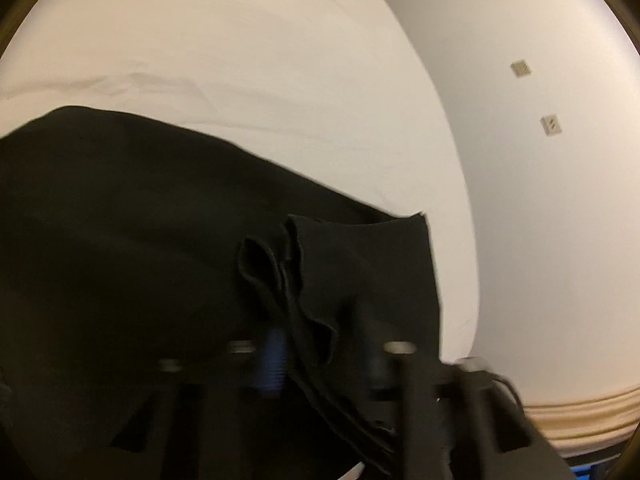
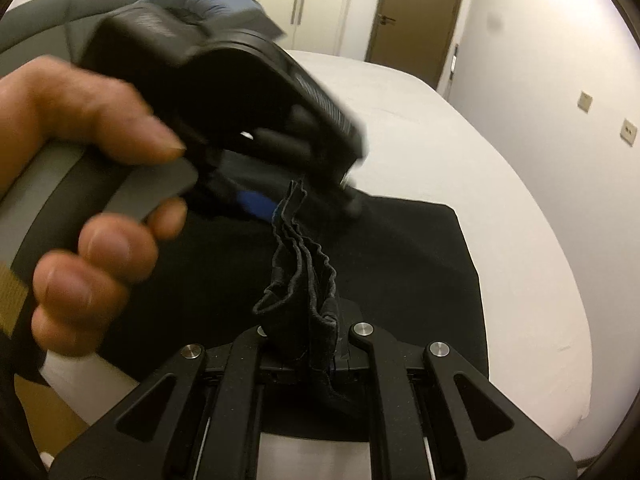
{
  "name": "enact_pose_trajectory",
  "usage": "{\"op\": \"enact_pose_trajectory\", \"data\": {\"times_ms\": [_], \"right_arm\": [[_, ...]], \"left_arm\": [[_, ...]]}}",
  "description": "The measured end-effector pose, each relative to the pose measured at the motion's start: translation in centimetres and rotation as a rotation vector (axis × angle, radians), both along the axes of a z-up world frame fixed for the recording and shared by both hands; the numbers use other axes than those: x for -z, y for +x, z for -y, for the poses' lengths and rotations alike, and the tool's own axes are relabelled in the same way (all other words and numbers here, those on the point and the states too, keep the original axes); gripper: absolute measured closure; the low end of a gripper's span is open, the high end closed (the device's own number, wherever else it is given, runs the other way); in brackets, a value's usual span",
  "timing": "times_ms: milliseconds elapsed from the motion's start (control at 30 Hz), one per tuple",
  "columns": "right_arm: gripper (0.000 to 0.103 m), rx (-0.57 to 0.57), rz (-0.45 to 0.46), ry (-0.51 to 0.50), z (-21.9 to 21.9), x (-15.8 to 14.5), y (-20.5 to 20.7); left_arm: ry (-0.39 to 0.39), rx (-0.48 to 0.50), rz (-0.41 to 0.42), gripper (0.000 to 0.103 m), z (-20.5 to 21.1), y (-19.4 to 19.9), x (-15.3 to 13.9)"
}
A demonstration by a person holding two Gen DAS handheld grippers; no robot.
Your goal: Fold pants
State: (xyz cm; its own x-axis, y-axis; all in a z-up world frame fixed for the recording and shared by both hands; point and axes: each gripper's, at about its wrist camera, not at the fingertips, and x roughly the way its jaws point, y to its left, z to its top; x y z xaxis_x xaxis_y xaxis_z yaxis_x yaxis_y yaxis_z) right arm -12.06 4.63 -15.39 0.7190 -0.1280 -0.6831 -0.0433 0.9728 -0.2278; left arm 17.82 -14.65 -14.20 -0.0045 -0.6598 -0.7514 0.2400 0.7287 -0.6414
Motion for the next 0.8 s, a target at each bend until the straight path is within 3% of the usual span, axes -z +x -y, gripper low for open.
{"op": "enact_pose_trajectory", "data": {"times_ms": [133,367,633,800], "right_arm": [[0.096,-0.054,0.009,-0.037,-2.4,-0.5,-0.3],[0.096,-0.165,-0.009,-0.053,-7.6,-0.8,-0.6],[0.096,-0.259,-0.066,-0.055,-11.8,0.2,-0.6],[0.096,-0.29,-0.084,-0.062,-13.3,0.2,-1.3]], "left_arm": [[0.024,0.048,0.042,0.091,-1.7,0.2,-1.1],[0.147,0.148,0.142,0.091,-5.5,0.7,-2.6],[0.216,0.13,0.143,0.091,-9.2,1.1,-1.9],[0.209,0.097,0.132,0.091,-10.6,1.4,-1.9]]}}
